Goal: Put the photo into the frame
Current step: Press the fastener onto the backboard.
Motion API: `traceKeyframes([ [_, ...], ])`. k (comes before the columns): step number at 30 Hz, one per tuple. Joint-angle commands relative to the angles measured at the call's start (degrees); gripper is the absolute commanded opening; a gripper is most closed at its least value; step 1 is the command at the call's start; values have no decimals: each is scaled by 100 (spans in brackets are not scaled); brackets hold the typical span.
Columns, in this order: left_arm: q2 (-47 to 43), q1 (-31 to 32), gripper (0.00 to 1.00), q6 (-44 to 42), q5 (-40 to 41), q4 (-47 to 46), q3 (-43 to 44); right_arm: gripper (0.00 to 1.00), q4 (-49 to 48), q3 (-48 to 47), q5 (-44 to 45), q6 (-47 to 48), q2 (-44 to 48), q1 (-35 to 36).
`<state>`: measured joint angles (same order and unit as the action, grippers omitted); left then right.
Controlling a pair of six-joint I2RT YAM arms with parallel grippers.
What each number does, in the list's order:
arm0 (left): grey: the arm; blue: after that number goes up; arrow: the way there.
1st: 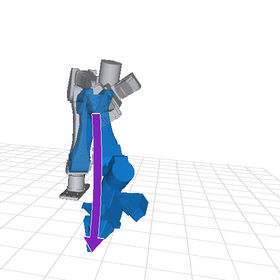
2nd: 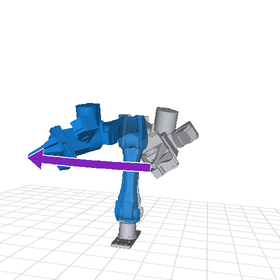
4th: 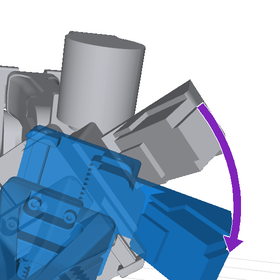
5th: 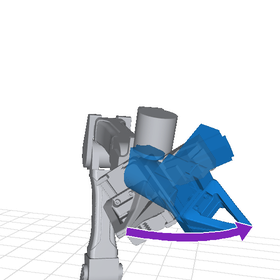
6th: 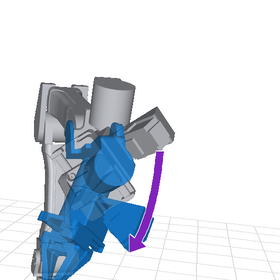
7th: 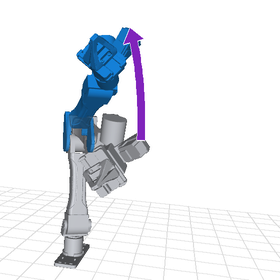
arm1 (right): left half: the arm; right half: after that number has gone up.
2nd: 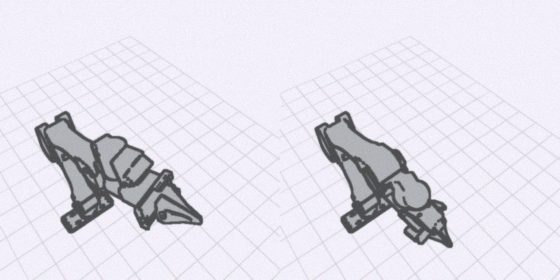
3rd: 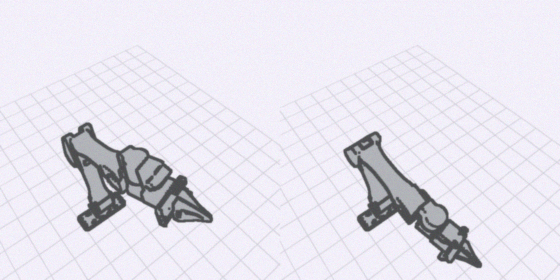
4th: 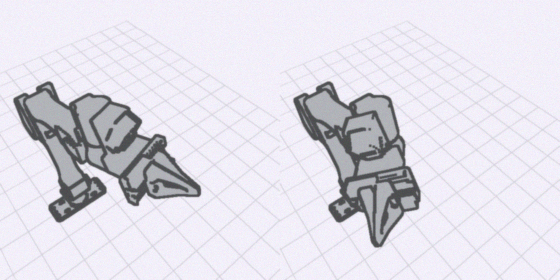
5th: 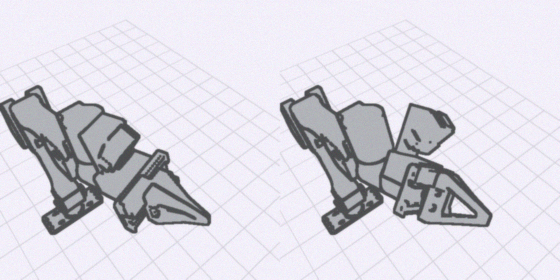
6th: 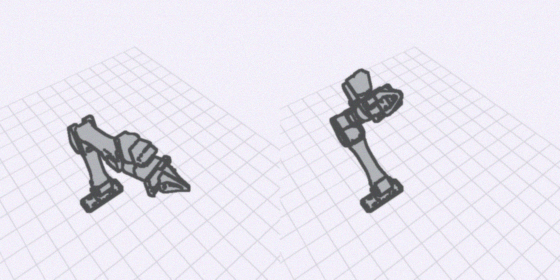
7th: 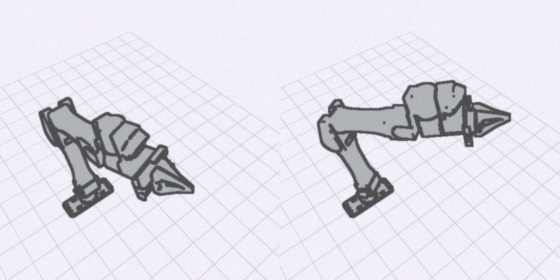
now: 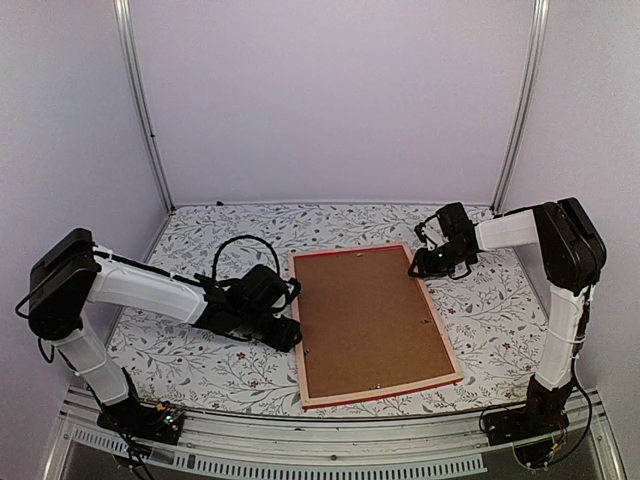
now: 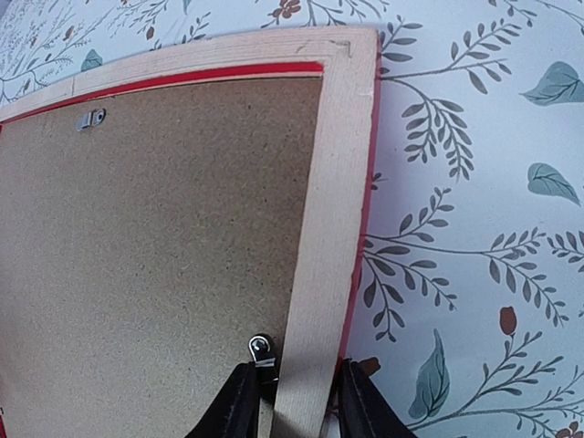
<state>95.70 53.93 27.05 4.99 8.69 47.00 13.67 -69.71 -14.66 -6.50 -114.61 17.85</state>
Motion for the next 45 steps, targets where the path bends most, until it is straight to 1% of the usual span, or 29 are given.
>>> traceKeyframes([
  [1,29,-45,62,29,181,83,-102,31,543,72,-61,353,-64,-76],
  [6,-56,-113,62,104,193,93,-155,31,633,-80,-264,502,49,-77],
  [8,-83,-160,62,164,187,105,-184,40,637,-69,-216,515,134,-71],
  [11,-134,-249,65,243,151,91,-229,58,678,37,-146,405,364,-79],
  [14,-169,-321,71,319,126,76,-246,67,721,267,47,173,699,-76],
  [16,-186,-360,76,357,113,73,-240,70,796,440,173,-1,938,-72],
  [18,-185,-386,80,372,92,55,-223,72,881,702,255,-208,1139,-72],
  [22,-178,-462,84,394,5,25,-177,74,918,1287,219,-581,1619,-20],
  [26,-175,-548,88,410,-117,1,-137,76,1015,1766,348,-938,2110,219],
  [29,-179,-571,90,398,-139,15,-91,77,1061,2012,447,-1181,2286,392],
  [39,-114,-584,90,440,-247,-20,-88,76,1083,2529,489,-1439,2668,733],
  [45,-75,-584,90,452,-279,-25,-95,74,1159,2727,564,-1554,2824,809],
])
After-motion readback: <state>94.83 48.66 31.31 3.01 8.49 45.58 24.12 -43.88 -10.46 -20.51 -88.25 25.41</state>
